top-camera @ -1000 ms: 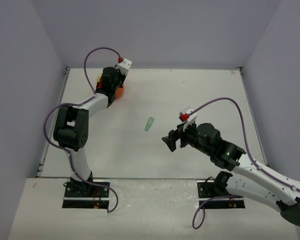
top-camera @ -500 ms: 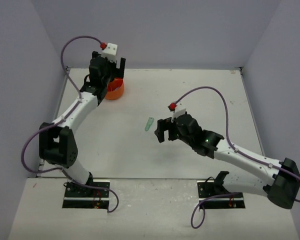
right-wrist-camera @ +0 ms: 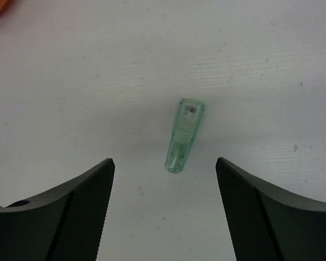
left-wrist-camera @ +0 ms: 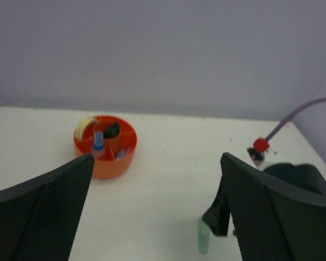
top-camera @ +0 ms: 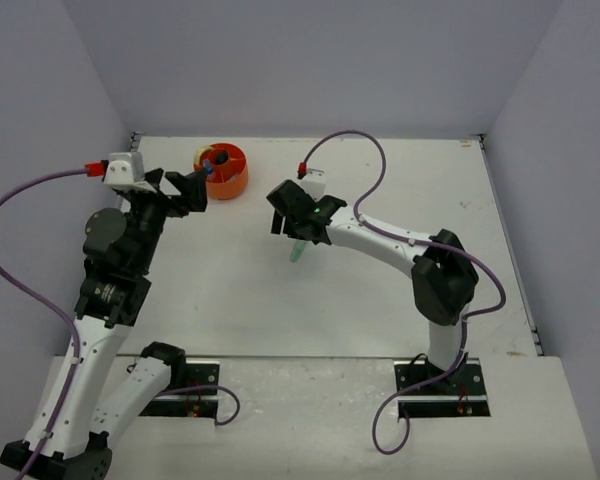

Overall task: Sort the stationery into containers
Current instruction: Pick up the stationery from the center of the board.

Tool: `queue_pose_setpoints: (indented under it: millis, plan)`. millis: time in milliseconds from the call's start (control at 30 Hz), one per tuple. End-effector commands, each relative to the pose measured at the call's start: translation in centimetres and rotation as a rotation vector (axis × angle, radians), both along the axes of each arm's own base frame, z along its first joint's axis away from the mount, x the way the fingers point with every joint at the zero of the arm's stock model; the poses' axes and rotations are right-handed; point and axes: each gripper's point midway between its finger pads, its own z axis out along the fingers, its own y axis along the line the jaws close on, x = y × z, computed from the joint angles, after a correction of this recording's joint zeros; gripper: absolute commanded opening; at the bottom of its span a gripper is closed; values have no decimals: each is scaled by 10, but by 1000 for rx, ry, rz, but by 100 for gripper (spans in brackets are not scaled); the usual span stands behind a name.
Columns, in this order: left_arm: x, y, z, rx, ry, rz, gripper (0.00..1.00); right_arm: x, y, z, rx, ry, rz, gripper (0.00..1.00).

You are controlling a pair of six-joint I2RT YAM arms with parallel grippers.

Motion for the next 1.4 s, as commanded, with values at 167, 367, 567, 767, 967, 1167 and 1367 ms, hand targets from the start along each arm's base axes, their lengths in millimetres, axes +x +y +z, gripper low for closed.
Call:
queue_pose_setpoints:
  millis: [167,367,567,767,967,1167,1367]
  plan:
    - [-10,-10,-62,91,218,-79,100,19,-7,-45,-34,125,-111,72]
    - [-11,-17,-56,79,196,-117,100,15,-9,-74,-70,173,-118,69]
    - [-7,-24,-65,84,221,-146,100,12,-7,-92,-85,210,-110,64]
    - [-7,-25,-64,78,215,-152,100,-2,-12,-102,-82,229,-121,54]
    - [-2,-28,-77,79,257,-159,100,-15,-14,-115,-67,263,-90,21]
    - [0,-35,-82,62,276,-190,100,-29,-21,-100,-46,173,-8,0]
    - [-10,-104,-111,-152,371,-556,100,-66,17,-2,-14,-253,416,0]
